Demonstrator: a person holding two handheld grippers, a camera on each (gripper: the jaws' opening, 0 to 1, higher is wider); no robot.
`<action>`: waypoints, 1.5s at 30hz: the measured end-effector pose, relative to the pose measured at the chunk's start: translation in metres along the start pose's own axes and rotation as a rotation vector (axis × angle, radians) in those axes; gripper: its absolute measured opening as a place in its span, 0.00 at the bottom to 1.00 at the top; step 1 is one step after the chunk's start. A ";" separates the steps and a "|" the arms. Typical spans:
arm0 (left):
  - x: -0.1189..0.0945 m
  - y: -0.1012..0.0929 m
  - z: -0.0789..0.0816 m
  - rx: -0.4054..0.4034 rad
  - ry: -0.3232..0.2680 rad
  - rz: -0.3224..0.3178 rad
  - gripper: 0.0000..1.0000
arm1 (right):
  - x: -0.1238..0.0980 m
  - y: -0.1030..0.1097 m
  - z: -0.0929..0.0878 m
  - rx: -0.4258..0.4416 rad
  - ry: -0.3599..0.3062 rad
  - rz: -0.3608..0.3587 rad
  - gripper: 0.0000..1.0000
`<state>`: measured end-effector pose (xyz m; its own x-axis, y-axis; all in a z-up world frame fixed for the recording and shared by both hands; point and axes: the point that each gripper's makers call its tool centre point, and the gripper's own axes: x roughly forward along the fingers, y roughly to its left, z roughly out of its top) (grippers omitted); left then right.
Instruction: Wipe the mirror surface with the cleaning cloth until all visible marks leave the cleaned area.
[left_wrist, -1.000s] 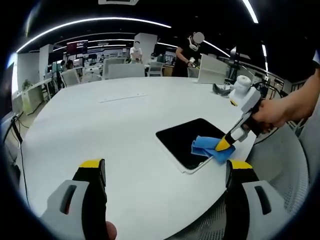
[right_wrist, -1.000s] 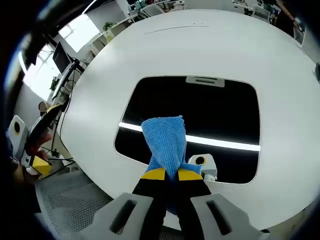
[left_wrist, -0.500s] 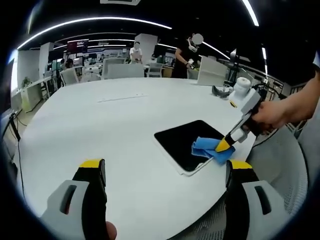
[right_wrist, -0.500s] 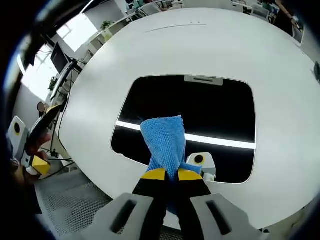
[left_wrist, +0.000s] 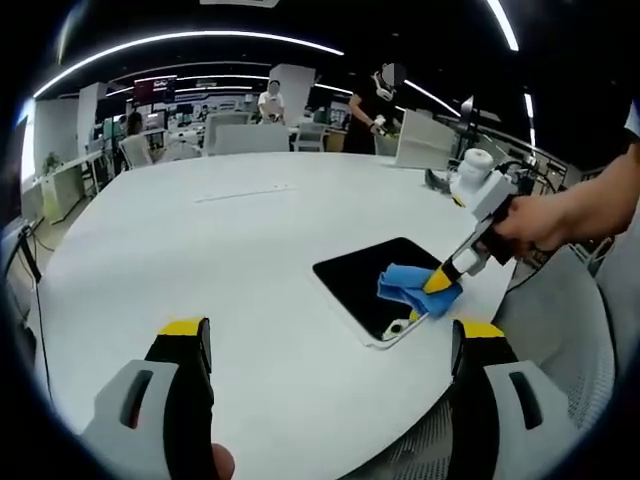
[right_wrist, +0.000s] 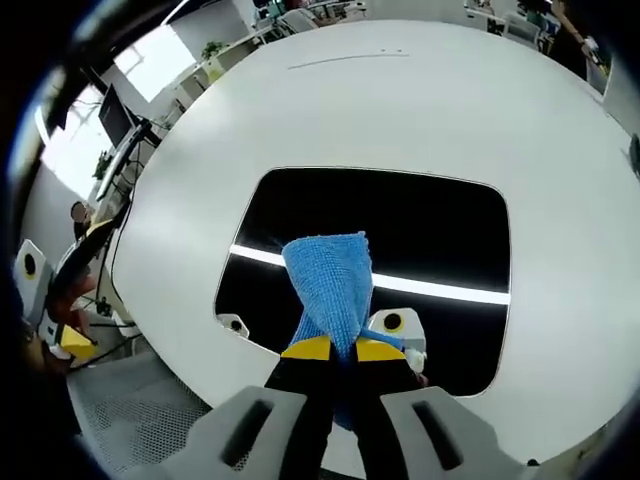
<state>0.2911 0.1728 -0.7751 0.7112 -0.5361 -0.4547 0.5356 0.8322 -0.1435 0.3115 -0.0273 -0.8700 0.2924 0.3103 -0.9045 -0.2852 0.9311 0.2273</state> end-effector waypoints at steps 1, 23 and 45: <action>0.000 0.000 0.001 0.000 0.000 -0.001 0.99 | 0.001 -0.001 0.003 -0.010 -0.004 -0.005 0.00; 0.005 0.005 -0.002 -0.013 0.004 0.005 0.98 | 0.017 -0.015 0.053 -0.019 -0.007 -0.022 0.00; 0.004 0.011 -0.003 -0.017 0.004 0.014 0.98 | 0.035 -0.023 0.097 -0.015 -0.012 -0.006 0.00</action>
<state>0.2984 0.1803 -0.7811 0.7169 -0.5237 -0.4603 0.5175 0.8421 -0.1520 0.4174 -0.0195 -0.8721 0.3050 0.3073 -0.9014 -0.2974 0.9299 0.2163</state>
